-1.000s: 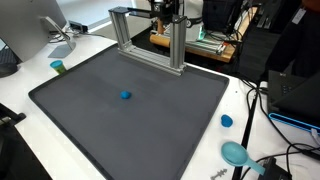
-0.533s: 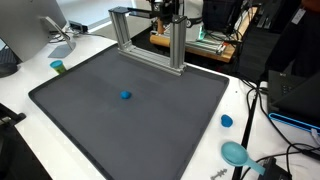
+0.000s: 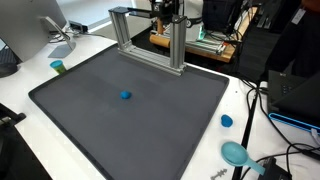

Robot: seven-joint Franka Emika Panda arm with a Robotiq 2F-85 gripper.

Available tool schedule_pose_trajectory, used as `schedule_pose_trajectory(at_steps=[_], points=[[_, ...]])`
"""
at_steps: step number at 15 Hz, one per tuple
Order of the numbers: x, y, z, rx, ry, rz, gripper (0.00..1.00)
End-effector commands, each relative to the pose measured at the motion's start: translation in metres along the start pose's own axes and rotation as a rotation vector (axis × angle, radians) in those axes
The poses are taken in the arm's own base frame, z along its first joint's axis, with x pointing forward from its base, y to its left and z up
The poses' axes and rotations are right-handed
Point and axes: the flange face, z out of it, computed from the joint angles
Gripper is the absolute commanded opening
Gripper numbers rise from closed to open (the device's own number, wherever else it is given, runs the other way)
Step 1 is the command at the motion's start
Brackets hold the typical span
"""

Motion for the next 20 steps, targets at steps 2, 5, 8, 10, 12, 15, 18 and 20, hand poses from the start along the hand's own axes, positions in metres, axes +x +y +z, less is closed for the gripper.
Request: schedule_pose_trajectory(at_steps=[2, 5, 8, 10, 12, 15, 18, 20], points=[[-0.009, -0.018, -0.002, -0.06, 0.025, 0.095, 0.86], [-0.01, -0.029, -0.003, -0.083, 0.026, 0.122, 0.59], [-0.007, -0.021, -0.001, -0.086, 0.011, 0.123, 0.38], [-0.005, -0.016, -0.001, -0.071, 0.009, 0.129, 0.31], [-0.003, -0.016, 0.001, -0.045, 0.002, 0.107, 0.31], [-0.001, -0.014, 0.002, 0.014, -0.005, 0.027, 0.31], [-0.002, -0.006, 0.002, 0.03, -0.013, -0.067, 0.82], [-0.003, -0.005, 0.003, 0.048, -0.019, -0.107, 0.77]])
